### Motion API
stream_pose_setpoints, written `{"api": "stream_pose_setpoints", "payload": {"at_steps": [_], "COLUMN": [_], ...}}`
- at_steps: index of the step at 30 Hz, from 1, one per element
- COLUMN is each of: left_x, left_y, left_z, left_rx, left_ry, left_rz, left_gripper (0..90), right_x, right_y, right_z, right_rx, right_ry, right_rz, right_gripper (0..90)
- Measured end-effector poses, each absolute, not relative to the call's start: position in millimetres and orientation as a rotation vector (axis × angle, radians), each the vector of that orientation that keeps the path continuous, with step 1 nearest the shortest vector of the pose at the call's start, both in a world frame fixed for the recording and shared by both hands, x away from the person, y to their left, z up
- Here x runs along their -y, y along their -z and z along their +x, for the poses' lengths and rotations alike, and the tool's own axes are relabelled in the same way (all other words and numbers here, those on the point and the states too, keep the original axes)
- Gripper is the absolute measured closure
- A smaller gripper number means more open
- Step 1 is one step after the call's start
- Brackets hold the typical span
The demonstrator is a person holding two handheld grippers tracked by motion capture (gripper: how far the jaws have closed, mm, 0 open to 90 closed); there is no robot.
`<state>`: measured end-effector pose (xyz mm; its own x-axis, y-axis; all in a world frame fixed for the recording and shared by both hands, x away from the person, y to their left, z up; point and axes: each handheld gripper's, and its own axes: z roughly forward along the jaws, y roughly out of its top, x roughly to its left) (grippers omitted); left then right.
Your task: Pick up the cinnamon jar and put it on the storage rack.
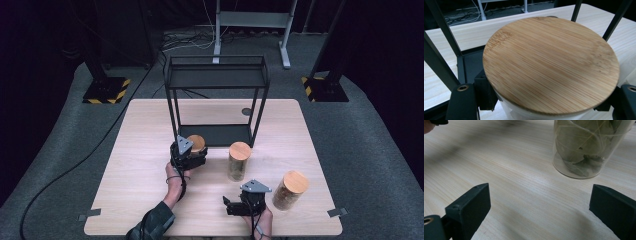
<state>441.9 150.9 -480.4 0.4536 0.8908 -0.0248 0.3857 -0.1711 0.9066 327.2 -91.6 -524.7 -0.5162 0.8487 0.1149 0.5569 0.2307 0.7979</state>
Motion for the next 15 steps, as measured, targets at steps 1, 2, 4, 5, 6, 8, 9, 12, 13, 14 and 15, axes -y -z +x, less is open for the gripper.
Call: {"api": "stream_pose_setpoints", "payload": {"at_steps": [1, 2, 4, 5, 6, 8, 9, 12, 13, 14, 15], "left_x": [-150.5, -150.5, -150.0, -149.7, -149.0, -148.3, -147.8, -146.1, -145.1, -144.4, -144.0], "left_y": [478.8, 478.1, 477.9, 477.6, 477.8, 478.2, 478.5, 478.5, 478.3, 478.2, 478.2], "left_z": [443.1, 443.9, 444.8, 445.9, 447.0, 449.0, 449.4, 451.1, 451.5, 451.8, 452.0], "left_rx": [-1.097, -1.095, -1.094, -1.092, -1.095, -1.096, -1.098, -1.095, -1.093, -1.090, -1.088], "left_ry": [-0.672, -0.673, -0.674, -0.676, -0.675, -0.672, -0.673, -0.676, -0.676, -0.678, -0.680], "left_rz": [1.751, 1.752, 1.750, 1.755, 1.751, 1.751, 1.747, 1.749, 1.746, 1.749, 1.752], "left_gripper": [25.1, 25.0, 25.1, 25.1, 25.0, 25.0, 25.1, 25.1, 25.0, 25.0, 25.1], "right_x": [91.6, 91.6, 91.6, 91.7, 91.7, 91.6, 91.7, 91.7, 91.7, 91.7, 91.6], "right_y": [524.7, 524.7, 524.6, 524.6, 524.6, 524.6, 524.7, 524.7, 524.6, 524.6, 524.6], "right_z": [327.1, 327.1, 327.0, 327.0, 327.0, 327.1, 327.3, 327.2, 327.1, 327.0, 327.0], "right_rx": [-2.164, -2.164, -2.163, -2.163, -2.163, -2.163, -2.166, -2.165, -2.164, -2.164, -2.164], "right_ry": [-1.180, -1.181, -1.182, -1.182, -1.182, -1.182, -1.180, -1.181, -1.183, -1.183, -1.183], "right_rz": [1.303, 1.304, 1.306, 1.305, 1.306, 1.307, 1.306, 1.306, 1.307, 1.306, 1.305], "right_gripper": [2.7, 2.7, 2.7, 2.7, 2.7, 2.7, 2.7, 2.7, 2.7, 2.7, 2.6]}}
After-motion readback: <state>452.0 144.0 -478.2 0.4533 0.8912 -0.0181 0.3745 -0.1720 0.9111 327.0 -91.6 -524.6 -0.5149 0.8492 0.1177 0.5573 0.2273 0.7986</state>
